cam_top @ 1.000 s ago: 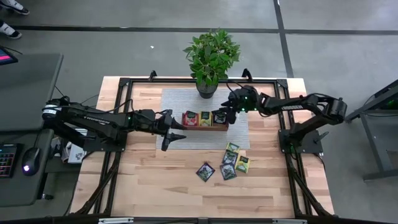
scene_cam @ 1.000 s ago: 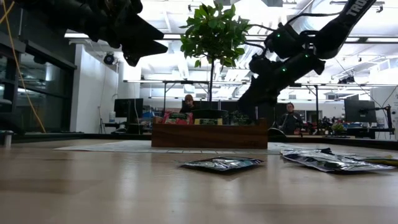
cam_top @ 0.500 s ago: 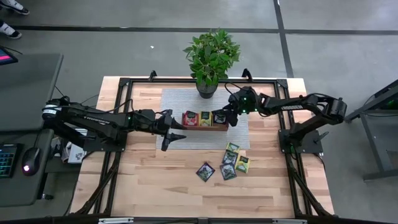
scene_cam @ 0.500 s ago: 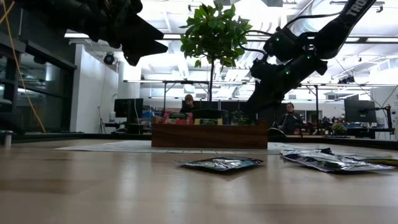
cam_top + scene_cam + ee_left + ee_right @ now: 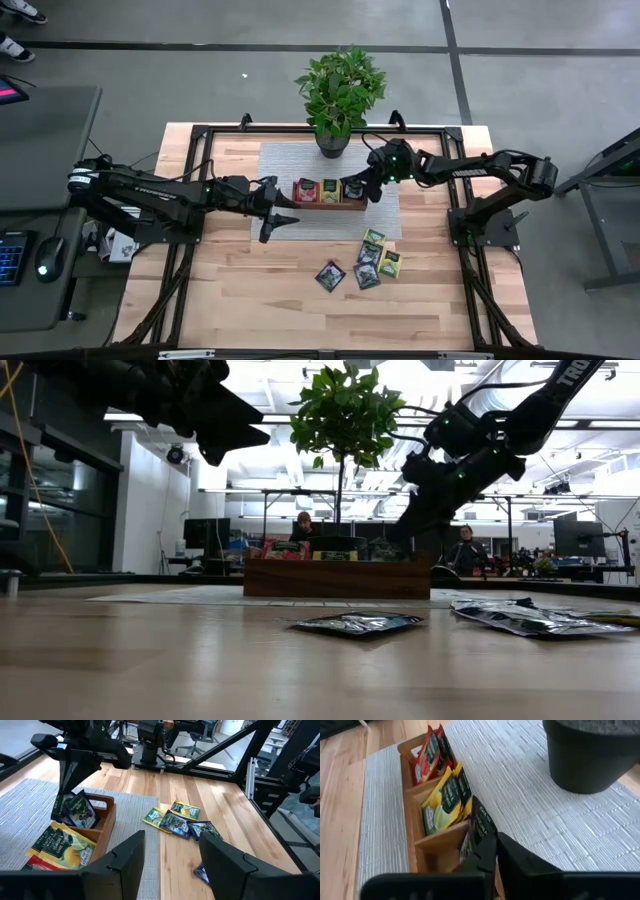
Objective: Pick & Place Tea
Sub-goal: Adjust the violet tea bag in the right section of the wooden organizer
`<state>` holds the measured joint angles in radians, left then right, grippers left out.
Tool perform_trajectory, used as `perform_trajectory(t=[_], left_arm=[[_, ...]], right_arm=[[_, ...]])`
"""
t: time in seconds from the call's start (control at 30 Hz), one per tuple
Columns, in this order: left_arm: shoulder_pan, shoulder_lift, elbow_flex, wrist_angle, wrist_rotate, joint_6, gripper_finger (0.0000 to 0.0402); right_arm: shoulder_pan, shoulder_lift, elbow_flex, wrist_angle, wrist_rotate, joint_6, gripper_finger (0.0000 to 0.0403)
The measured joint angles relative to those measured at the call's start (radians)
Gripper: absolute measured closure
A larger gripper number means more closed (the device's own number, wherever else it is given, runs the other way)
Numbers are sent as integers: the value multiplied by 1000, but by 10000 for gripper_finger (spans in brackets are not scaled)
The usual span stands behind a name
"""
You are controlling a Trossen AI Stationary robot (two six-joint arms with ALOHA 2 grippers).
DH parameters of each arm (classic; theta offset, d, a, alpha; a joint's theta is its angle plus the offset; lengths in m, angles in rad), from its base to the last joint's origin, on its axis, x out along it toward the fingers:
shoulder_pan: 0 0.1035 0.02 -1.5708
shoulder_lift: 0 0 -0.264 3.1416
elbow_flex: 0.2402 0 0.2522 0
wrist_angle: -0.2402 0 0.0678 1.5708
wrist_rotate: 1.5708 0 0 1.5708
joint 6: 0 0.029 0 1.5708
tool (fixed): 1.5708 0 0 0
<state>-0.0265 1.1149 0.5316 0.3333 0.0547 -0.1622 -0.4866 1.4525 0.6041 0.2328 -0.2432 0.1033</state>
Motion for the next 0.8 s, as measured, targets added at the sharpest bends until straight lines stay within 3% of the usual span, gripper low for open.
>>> perform_trajectory(t=[0.27,0.57,0.8], left_arm=[[0,0,0,0,10,0,218],[0,0,0,0,10,0,218],[0,0,0,-1,15,0,218]], right_arm=[[0,0,-9,26,0,6,400],[4,0,-95,214,4,111,402],[33,0,-136,258,36,127,402]])
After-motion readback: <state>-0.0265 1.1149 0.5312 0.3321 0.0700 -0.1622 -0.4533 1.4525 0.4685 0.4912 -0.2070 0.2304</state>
